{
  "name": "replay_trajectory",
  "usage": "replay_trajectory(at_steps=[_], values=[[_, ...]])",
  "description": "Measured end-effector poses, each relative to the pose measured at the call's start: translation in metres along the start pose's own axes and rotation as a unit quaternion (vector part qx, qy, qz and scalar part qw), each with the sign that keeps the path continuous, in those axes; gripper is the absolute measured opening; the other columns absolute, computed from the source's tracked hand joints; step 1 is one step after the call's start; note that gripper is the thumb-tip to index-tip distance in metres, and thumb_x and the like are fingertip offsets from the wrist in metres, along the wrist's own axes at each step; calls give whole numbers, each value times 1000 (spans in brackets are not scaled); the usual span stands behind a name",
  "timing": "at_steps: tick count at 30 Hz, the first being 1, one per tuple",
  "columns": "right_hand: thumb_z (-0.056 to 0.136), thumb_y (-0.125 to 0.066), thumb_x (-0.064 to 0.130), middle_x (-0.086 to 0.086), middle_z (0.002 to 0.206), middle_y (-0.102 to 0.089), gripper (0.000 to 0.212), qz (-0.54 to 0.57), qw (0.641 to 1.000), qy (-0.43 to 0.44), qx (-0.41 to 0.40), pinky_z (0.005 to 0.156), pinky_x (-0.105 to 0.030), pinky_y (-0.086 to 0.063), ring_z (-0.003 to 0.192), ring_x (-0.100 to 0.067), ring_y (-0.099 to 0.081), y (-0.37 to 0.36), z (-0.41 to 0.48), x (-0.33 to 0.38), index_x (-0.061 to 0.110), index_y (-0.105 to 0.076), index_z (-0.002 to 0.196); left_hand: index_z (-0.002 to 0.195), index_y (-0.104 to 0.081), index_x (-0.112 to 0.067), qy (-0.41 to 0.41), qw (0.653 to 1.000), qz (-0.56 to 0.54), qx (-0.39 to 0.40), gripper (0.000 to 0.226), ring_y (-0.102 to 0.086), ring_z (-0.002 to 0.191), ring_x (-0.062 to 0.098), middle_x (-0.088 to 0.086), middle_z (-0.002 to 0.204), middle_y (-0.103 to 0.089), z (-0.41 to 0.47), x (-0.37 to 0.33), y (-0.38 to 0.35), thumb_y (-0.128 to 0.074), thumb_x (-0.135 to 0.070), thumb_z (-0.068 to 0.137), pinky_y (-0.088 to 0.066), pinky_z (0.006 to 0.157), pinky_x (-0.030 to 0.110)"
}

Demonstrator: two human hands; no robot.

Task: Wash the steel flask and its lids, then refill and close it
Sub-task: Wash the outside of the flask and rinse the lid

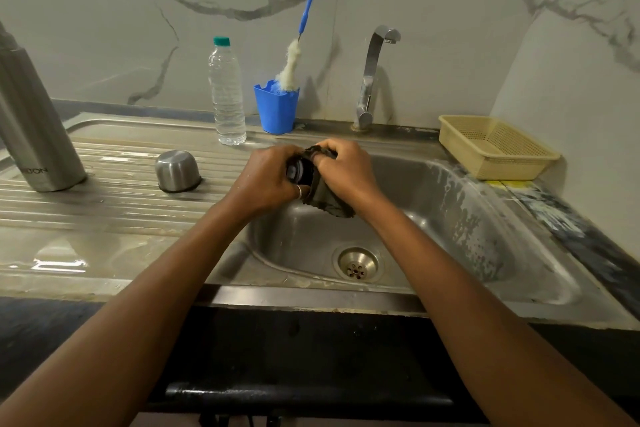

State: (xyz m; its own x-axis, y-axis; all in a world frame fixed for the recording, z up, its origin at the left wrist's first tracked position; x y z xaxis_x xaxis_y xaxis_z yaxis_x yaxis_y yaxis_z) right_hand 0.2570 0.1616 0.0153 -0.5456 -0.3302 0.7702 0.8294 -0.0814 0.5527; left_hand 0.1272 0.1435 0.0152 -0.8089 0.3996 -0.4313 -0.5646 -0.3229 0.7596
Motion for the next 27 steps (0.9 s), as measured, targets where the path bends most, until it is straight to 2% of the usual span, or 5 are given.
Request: replay_trajectory(at_steps=[6,13,17,20,27], values=[[99,-57,18,-22,104,-73,21,271,940,-198,53,90,-52,-59,94,-32,-72,-13,0,-42,5,-66,111,139,-45,-16,66,985,-154,-31,83,-59,105,11,-3,120,-58,-2,11,2,-90,-8,70,-50,77,13],[98,-58,19,-16,95,-73,29,441,858,-256,69,65,-34,-60,69,-22,-69,-24,0,-42,2,-67,120,117,-69,-20,85,972,-217,-32,45,-56,116,11,-8,122,-63,-1,14,1,-85,-34,77,-47,98,30],[99,-59,21,-12,99,-76,17,297,937,-183,27,86,-42,-61,90,-26,-73,-6,3,-38,11,-71,108,130,-67,-23,66,962,-261,-40,53,-63,116,6,-9,120,-71,-1,11,1,-82,-35,81,-48,100,25],[97,-63,19,-1,104,-71,16,86,993,-34,-68,83,-26,-55,96,-15,-66,22,9,-13,16,-72,109,127,-69,-21,60,973,-210,-78,47,-67,104,4,-9,112,-73,-2,11,7,-82,-27,82,-48,87,10],[88,-68,9,-1,103,-69,22,-84,967,237,-37,80,-7,-41,93,-9,-61,4,-2,42,13,-77,107,107,-76,-20,21,991,-97,-94,37,-62,73,-2,-16,76,-65,-5,3,16,-86,-20,72,-41,65,0]])
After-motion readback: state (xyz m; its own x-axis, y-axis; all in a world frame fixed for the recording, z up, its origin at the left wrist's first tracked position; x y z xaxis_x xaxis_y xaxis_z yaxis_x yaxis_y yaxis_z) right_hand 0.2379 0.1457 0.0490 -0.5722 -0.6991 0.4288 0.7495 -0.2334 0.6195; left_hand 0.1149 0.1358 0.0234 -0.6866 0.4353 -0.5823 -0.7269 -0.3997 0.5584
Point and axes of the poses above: each hand's wrist, its own z-axis towards the middle knuckle, its own y-axis out of the back of the hand, x = y × z, the point moved 9 cm from there along z, towards the middle knuckle
